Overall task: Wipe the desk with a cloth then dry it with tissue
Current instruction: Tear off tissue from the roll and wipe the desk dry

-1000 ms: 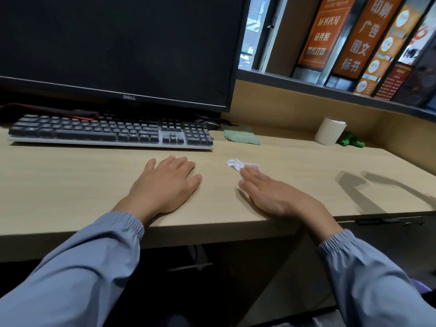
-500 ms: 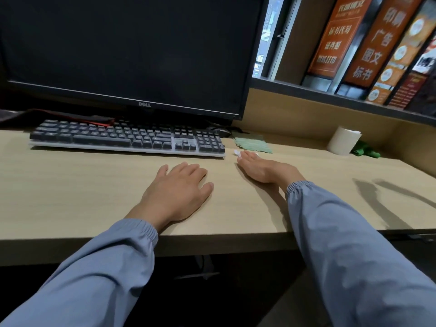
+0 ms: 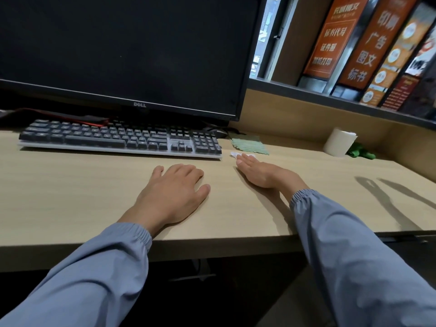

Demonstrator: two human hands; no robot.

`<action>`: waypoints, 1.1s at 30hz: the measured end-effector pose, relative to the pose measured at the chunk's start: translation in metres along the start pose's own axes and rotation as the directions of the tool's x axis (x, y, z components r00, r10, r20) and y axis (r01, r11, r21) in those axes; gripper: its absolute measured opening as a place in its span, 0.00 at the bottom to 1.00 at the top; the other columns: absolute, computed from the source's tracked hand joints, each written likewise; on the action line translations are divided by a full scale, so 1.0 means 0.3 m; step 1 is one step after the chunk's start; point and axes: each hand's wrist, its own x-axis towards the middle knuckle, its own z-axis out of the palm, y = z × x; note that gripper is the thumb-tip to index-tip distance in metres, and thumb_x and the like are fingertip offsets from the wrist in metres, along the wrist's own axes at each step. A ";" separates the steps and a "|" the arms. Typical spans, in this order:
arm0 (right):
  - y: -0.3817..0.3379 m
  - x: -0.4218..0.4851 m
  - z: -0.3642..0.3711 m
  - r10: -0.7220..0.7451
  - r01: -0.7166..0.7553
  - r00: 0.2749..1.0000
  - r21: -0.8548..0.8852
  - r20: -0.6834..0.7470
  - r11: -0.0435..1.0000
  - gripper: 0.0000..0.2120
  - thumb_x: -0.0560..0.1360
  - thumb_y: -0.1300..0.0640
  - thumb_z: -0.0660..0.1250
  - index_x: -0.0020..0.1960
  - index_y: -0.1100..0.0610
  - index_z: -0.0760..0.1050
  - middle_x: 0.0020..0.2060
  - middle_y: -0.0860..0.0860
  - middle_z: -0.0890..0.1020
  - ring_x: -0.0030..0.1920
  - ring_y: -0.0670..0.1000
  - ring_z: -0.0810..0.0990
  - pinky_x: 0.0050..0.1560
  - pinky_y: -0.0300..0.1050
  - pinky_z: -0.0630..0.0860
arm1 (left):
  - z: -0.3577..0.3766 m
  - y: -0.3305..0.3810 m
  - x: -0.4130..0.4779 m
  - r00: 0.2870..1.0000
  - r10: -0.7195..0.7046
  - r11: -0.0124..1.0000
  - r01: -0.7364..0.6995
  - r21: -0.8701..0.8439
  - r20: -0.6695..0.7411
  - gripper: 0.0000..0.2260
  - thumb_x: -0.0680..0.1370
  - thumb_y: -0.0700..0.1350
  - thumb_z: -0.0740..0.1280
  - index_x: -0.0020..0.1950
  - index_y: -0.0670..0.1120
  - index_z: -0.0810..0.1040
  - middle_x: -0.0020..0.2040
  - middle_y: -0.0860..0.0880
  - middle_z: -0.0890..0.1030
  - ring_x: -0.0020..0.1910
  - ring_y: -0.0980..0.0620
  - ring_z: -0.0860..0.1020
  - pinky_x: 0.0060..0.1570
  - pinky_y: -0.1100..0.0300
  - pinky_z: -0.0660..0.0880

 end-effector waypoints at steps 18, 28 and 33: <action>0.014 0.064 -0.019 0.100 -0.097 0.994 0.073 -0.042 0.993 0.30 0.87 0.41 0.38 0.85 0.52 0.43 0.84 0.47 0.44 0.83 0.49 0.42 0.80 0.53 0.42 | -0.004 -0.003 -0.006 0.999 -0.016 1.000 0.016 0.005 0.039 0.27 0.85 0.64 0.46 0.82 0.56 0.61 0.84 0.54 0.59 0.82 0.52 0.56 0.80 0.42 0.51; 0.134 0.080 -0.025 0.183 -0.182 0.983 0.014 -0.028 0.983 0.32 0.85 0.38 0.37 0.85 0.50 0.41 0.84 0.47 0.44 0.83 0.49 0.43 0.81 0.54 0.43 | 0.000 -0.010 -0.001 1.000 -0.002 1.000 0.002 0.008 0.021 0.27 0.84 0.64 0.47 0.81 0.56 0.63 0.83 0.55 0.62 0.81 0.53 0.59 0.79 0.43 0.53; 0.124 0.055 -0.020 0.148 -0.148 0.986 0.010 -0.079 0.989 0.29 0.86 0.41 0.39 0.85 0.49 0.43 0.84 0.49 0.47 0.83 0.52 0.47 0.81 0.56 0.47 | 0.002 -0.015 0.007 1.000 0.002 1.000 -0.002 -0.001 0.006 0.27 0.84 0.65 0.47 0.80 0.56 0.64 0.80 0.55 0.65 0.78 0.53 0.62 0.78 0.43 0.55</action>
